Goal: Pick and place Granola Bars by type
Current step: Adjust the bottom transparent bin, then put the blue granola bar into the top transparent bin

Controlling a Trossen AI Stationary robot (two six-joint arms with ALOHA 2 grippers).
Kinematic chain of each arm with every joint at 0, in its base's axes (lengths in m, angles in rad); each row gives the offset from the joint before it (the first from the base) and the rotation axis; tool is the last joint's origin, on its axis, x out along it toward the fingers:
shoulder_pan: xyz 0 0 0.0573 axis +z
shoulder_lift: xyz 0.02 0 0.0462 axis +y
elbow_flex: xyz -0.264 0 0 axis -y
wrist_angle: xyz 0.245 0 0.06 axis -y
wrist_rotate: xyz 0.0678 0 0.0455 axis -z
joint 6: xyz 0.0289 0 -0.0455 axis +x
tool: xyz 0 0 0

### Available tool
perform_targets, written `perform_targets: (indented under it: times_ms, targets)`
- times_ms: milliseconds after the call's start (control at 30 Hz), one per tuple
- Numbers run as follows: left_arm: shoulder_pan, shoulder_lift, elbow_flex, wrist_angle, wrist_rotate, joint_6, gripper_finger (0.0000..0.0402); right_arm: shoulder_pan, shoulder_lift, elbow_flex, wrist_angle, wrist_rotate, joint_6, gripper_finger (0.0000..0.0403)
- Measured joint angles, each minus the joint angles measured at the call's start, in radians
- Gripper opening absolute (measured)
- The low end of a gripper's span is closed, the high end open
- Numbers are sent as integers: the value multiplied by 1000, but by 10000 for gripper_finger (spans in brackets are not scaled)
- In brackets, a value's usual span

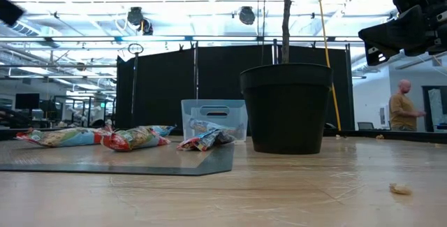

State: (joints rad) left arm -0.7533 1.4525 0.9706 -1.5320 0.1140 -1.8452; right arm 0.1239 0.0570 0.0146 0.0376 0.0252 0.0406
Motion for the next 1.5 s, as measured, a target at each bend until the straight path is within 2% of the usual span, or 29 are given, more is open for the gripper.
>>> perform_targets:
  times_ms: [67,233,300,400,533,633,733,833,1000,1200,1367,1500]
  targets:
    - [56,-20,27,1,-84,78,21,0,0,0,0,0,0,0]
    - [271,-119,75,-10,-401,305,7,0,0,0,0,0,0,0]
    - [399,-165,76,-8,-469,430,5,0,0,0,0,0,0,0]
    - [630,-216,71,47,-512,662,4,0,0,0,0,0,0,0]
    - [968,-236,71,254,-475,1047,5,0,0,0,0,0,0,0]
    - [1184,-209,71,487,-331,1334,3,0,0,0,0,0,0,0]
    - [1350,-148,72,689,-205,1481,3,0,0,0,0,0,0,0]
    - [1469,-30,111,737,-133,1544,2,0,0,0,0,0,0,0]
    - [1548,221,240,636,-98,1590,23,0,0,0,0,0,0,0]
    - [1536,459,423,523,-88,1652,99,0,0,0,1,0,0,0]
    - [1509,558,501,507,-87,1660,161,0,0,0,1,0,0,0]
    - [1501,588,507,503,-91,1677,183,0,0,0,1,0,0,0]
